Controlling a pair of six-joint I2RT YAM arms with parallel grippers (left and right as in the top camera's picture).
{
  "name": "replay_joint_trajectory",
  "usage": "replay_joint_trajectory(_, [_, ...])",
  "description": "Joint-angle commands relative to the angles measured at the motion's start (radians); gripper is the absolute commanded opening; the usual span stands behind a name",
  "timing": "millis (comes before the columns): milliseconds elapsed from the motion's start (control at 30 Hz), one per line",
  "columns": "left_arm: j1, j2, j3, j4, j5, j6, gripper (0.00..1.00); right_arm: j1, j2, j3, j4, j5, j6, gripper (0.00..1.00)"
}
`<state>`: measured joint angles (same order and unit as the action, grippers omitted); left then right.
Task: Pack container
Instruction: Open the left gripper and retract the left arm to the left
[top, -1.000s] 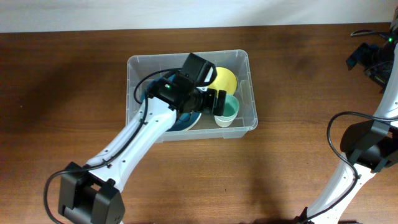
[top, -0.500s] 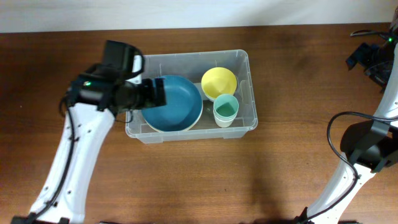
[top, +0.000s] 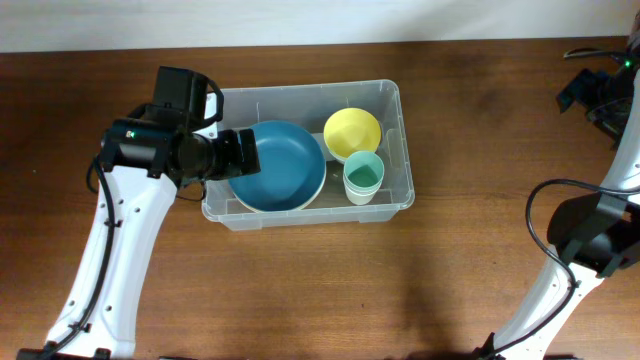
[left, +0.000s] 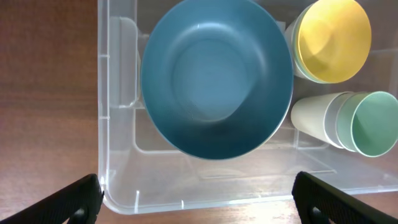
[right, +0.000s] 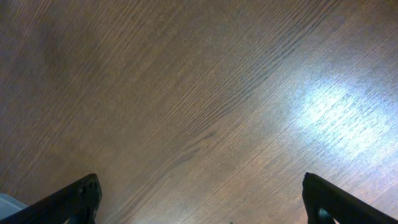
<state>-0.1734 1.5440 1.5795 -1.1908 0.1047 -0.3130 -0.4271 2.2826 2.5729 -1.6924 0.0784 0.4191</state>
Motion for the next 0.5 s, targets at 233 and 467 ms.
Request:
replay_joint_trajectory(233, [0.002, -0.009, -0.024, 0.114, 0.103, 0.549, 0.99, -0.005, -0.002, -0.005, -0.002, 0.002, 0.008, 0.99])
replay_joint_trajectory(467, [0.006, -0.166, -0.263, 0.391, 0.109, 0.573, 0.99, -0.005, -0.002, -0.005, -0.002, 0.002, 0.008, 0.99])
